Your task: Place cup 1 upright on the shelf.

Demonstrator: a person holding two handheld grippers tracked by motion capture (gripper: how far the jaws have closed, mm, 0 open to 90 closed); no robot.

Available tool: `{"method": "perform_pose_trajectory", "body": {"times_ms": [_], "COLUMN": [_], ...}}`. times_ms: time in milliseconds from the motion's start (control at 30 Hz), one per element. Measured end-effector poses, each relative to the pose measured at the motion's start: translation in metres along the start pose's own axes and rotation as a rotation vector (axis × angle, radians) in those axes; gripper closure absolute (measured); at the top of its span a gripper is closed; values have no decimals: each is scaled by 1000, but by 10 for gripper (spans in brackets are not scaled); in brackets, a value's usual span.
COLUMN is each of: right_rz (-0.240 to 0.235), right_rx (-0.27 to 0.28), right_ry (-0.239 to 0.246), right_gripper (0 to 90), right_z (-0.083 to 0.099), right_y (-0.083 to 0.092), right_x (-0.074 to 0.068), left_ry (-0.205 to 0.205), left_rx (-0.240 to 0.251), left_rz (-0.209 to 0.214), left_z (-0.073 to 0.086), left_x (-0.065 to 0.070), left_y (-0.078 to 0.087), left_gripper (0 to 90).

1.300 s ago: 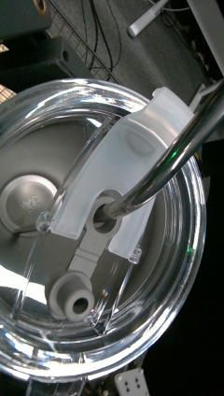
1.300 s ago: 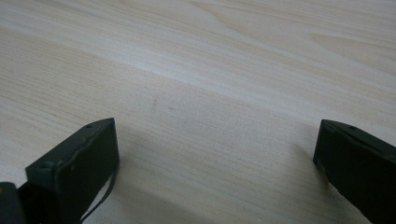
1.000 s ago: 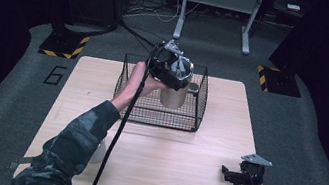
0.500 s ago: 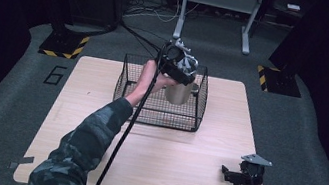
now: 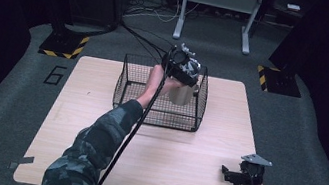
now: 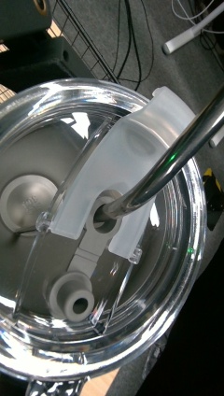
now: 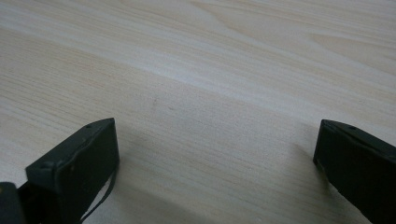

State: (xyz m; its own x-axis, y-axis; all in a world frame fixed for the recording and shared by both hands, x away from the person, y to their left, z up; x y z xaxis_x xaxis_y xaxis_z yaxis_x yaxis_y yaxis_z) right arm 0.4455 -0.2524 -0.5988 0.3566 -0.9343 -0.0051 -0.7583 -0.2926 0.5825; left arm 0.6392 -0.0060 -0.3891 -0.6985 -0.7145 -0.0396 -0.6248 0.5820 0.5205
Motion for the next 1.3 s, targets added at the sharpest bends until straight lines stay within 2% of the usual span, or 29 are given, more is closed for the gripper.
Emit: {"method": "perform_pose_trajectory", "body": {"times_ms": [500,733,900,1233,1300], "right_rz": [1,1,0,1,1], "right_rx": [-3,-2,-3,2,2], "right_ry": [-4,-5,-6,-1,-1], "right_gripper": [0,0,0,0,0], "right_z": [0,0,0,0,0], "right_y": [0,0,0,0,0], "right_x": [0,0,-1,0,0], "left_ry": [56,96,91,110,101], "left_rx": [-54,-50,-67,-62,-57], "left_rz": [-13,-28,-34,-35,-31], "left_z": [27,36,40,49,50], "left_x": [-5,-8,-6,-6,-6], "left_y": [-31,-45,-51,-61,-62], "left_gripper": [37,37,37,36,36]}}
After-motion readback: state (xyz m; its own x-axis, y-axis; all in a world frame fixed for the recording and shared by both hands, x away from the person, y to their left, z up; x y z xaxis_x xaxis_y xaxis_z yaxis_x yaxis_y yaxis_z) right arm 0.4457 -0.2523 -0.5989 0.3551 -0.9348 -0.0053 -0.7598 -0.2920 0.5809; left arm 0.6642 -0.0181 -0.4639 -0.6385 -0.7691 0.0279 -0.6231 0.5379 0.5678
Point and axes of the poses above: each handheld gripper's, and its own axes: y roughly backward along the jaws, z roughly out of its underside, x roughly to its right, the point moved 10 cm from there along -y, roughly forward along the jaws, and after that the axes turned 8 degrees about x, right-handed, at the moved point
